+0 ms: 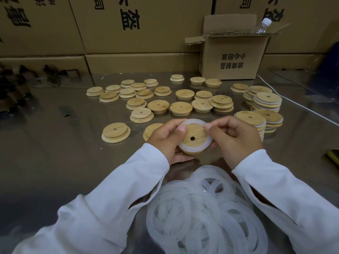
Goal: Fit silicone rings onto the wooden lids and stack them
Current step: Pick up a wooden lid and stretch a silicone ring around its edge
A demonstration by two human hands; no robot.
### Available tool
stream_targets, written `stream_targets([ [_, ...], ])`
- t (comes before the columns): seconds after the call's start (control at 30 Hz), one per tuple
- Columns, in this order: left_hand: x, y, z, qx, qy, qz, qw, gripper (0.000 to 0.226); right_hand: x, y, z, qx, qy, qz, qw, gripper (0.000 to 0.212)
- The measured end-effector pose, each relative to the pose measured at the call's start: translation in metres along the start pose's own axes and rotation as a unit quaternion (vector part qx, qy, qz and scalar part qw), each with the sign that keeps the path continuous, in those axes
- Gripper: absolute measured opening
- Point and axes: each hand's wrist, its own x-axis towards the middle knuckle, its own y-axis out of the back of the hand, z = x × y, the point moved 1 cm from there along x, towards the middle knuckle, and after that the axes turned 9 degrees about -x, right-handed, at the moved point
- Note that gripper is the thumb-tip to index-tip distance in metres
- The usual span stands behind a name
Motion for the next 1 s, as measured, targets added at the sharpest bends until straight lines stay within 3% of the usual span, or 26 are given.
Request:
stream_targets([
  [0.43,-0.0023,-0.0023,0.0018,0.021,-0.025,0.017,0.999,0.018,0.0026,-0.0004,0.0019,-0.004,0.009,-0.003,1.0,0.015],
  [0.73,-0.004,-0.0007,0.0072,0.062,-0.105,0.039,0.992,0.019,0.0029,0.001,0.0027,-0.005,0.022,-0.025,0.999,0.015],
  [1.0,-0.0029,0.0002,0.0056,0.014,-0.086,0.044,0.995,0.018,-0.0021,0.0005,-0.0007,0.016,0.033,-0.038,0.999,0.011],
])
